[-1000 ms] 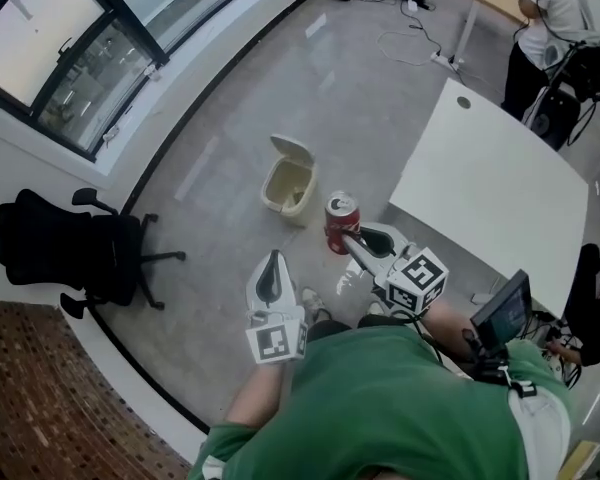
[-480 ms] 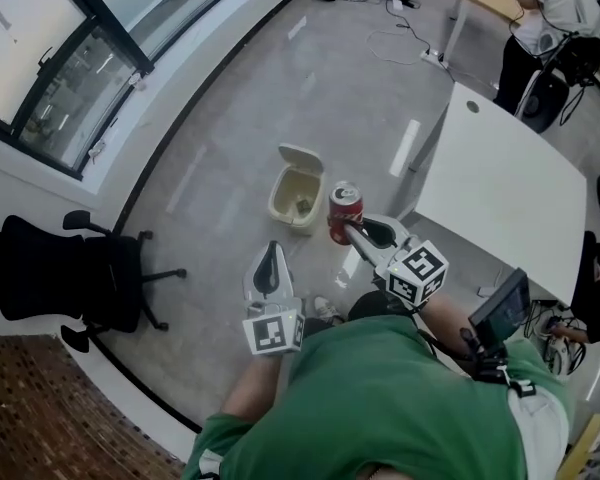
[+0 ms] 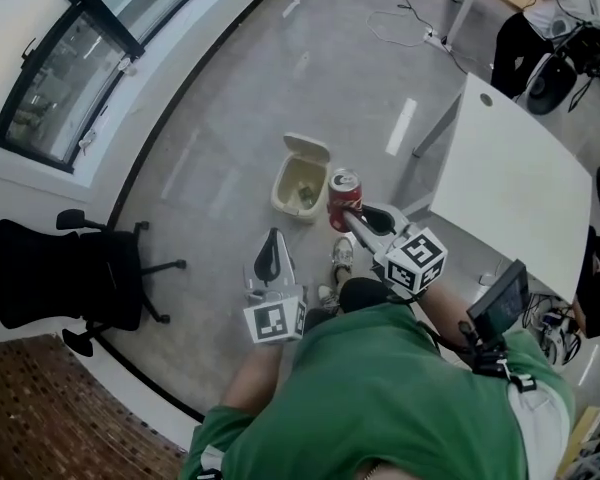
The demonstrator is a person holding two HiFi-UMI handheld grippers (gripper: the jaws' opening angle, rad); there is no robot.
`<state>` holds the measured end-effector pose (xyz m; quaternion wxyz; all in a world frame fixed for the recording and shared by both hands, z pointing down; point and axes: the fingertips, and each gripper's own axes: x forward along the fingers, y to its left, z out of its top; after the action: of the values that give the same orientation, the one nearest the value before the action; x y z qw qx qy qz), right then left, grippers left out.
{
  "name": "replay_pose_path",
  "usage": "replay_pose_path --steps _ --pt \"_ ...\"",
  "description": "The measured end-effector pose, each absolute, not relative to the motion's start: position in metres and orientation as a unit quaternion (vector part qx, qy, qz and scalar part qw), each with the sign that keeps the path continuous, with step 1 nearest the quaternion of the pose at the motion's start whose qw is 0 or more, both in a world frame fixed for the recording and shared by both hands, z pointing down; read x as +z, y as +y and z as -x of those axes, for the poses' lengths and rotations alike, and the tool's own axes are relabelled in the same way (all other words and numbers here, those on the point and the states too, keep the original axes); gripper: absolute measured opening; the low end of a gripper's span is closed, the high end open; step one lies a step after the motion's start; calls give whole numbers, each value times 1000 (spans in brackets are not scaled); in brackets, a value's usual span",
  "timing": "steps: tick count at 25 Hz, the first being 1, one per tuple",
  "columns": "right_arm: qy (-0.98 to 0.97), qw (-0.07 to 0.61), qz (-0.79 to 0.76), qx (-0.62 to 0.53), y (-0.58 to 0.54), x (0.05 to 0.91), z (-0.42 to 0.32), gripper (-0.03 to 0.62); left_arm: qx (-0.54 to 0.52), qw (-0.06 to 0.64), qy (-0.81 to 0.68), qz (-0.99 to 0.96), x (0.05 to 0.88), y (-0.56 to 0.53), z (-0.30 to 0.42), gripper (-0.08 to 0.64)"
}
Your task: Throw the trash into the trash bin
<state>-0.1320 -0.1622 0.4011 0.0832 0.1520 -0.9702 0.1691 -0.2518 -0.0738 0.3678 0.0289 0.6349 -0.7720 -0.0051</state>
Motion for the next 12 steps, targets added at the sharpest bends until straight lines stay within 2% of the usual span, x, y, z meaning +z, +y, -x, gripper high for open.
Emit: replay_pose_path --steps 12 --pt "-962 115 -132 211 -235 448 191 67 37 68 -778 -623 399 -151 301 6"
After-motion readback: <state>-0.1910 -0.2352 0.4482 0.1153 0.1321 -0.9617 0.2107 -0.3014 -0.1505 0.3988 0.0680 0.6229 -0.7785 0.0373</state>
